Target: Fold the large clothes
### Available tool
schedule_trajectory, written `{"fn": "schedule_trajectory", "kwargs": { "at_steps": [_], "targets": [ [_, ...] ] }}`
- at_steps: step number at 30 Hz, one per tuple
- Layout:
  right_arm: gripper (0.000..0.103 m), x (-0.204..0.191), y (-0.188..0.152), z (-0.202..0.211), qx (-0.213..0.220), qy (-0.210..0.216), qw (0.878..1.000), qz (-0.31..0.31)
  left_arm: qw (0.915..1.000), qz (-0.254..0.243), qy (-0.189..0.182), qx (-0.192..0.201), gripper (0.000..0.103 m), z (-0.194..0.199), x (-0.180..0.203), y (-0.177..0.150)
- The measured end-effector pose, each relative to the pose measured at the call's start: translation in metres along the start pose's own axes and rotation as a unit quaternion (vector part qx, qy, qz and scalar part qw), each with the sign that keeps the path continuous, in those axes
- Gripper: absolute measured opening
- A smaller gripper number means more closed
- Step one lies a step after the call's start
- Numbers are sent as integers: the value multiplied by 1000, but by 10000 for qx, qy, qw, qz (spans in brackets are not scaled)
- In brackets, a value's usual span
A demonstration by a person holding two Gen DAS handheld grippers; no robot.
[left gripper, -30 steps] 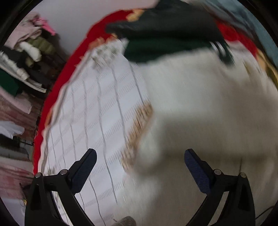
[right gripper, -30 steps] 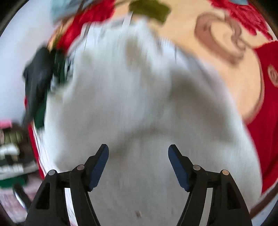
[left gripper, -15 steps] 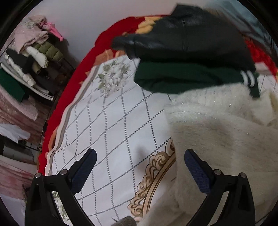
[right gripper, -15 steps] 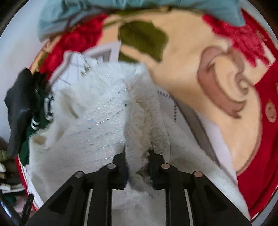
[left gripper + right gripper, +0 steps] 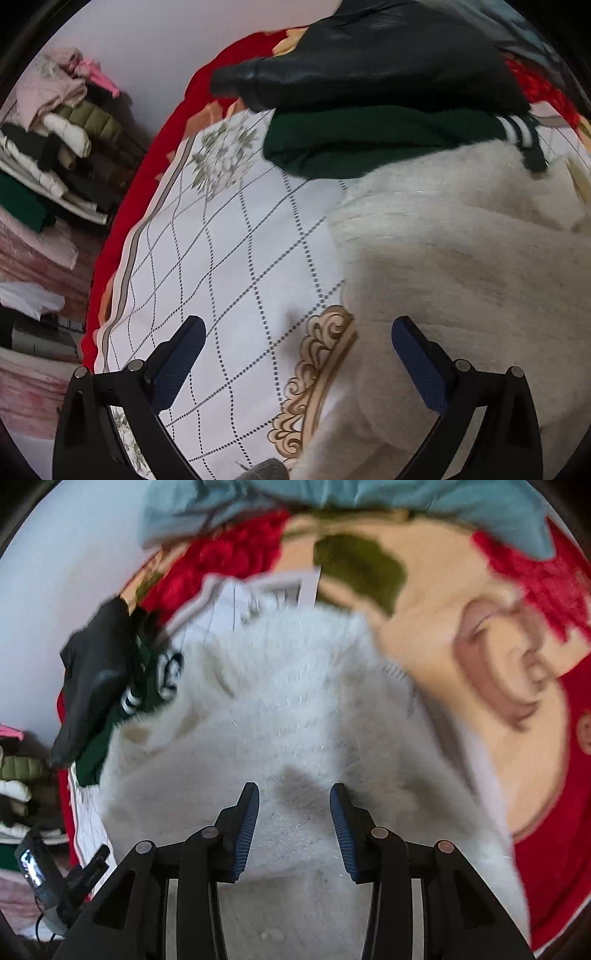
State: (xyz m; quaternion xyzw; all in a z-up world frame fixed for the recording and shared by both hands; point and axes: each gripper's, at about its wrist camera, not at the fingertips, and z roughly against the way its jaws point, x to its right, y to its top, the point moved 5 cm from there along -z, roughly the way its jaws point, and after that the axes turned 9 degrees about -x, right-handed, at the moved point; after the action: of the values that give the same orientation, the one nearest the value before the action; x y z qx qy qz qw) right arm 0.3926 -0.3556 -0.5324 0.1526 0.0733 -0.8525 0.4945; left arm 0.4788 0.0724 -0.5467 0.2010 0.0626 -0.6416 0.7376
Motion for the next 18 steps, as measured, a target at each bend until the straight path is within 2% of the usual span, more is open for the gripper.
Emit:
{"fn": "schedule_trajectory", "kwargs": {
  "at_steps": [1,3,5,8,12,13,15,16,18],
  "targets": [
    [42,9,4,-14,-115,-142,9997,-145,9999,-63,52,-59,103,-7,6,0],
    [35,22,12,-39,-400,-416,9980,-246,9997,-158,8,-159,103,-33,22,0],
    [35,23,21,-52,-584,-438,9969,-295,9998,-175,-5,-138,103,-51,31,0],
    [39,12,26,-46,-864,-475,9951,37,9996,-137,245,-51,103,-34,28,2],
    [42,13,24,-13,-1005,133,9925,684,9944,165,1037,89,103,18,16,-18],
    [47,16,23,-3,-1006,191,9914,815,9918,280,1240,98,103,38,15,-29],
    [90,31,20,21,-959,274,9884,1147,9876,399,1515,108,103,72,21,-51],
    [95,40,17,31,-973,326,9858,1333,9859,431,1611,97,103,85,27,-62],
    [96,59,14,47,-1103,287,9804,1607,9828,474,1783,-6,103,114,46,-90]
  ]
}}
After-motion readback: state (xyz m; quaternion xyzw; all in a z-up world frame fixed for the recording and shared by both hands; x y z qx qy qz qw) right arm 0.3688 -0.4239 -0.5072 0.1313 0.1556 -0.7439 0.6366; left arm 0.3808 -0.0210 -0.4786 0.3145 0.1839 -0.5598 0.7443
